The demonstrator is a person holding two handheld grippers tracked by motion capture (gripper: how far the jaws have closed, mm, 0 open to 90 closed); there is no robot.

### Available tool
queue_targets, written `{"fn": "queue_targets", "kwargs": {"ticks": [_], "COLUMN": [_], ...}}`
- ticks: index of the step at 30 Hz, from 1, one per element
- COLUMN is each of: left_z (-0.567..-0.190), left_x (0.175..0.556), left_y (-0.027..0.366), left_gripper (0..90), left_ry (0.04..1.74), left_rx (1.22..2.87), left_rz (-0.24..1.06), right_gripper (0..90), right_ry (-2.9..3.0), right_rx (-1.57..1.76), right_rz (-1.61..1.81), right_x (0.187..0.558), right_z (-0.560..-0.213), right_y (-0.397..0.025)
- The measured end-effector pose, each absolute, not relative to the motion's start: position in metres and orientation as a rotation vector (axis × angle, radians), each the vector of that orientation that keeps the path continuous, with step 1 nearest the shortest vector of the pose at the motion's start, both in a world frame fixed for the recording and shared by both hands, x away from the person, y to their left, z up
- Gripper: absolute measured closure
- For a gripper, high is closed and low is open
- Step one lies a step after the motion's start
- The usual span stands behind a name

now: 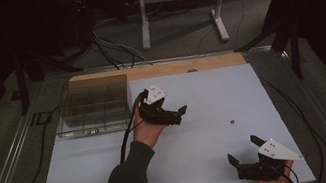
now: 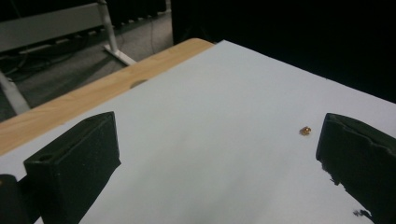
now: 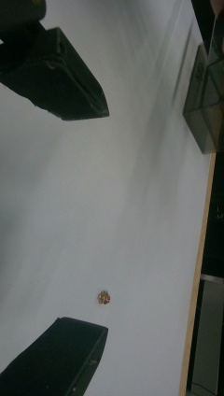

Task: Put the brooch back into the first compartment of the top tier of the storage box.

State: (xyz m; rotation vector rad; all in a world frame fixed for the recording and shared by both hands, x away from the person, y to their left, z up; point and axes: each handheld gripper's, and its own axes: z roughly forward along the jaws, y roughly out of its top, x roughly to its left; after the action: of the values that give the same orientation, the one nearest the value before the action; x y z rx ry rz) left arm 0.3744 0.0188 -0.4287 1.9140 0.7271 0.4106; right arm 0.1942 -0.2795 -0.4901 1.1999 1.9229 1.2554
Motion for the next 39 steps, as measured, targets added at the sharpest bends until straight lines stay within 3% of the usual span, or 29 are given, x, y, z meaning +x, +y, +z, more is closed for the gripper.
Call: {"fn": "queue_targets", "kwargs": {"ticks": [12, 39], "left_z": [-0.443, -0.481], "left_x": [0.387, 0.398], "left_y": [-0.031, -0.121], "left_gripper": [0.1, 0.9], "left_ry": [0.656, 0.616], "left_rx": [1.909, 1.998], "left_rz": [0.33, 0.29], "right_gripper": [0.0, 0.0], "right_ry": [1.924, 1.913], "right_rx": [1.234, 1.288], "right_rz": [1.218, 1.199], "right_x": [0.195, 0.199], "right_z": [-0.488, -0.489], "right_y": [-0.283, -0.296]}}
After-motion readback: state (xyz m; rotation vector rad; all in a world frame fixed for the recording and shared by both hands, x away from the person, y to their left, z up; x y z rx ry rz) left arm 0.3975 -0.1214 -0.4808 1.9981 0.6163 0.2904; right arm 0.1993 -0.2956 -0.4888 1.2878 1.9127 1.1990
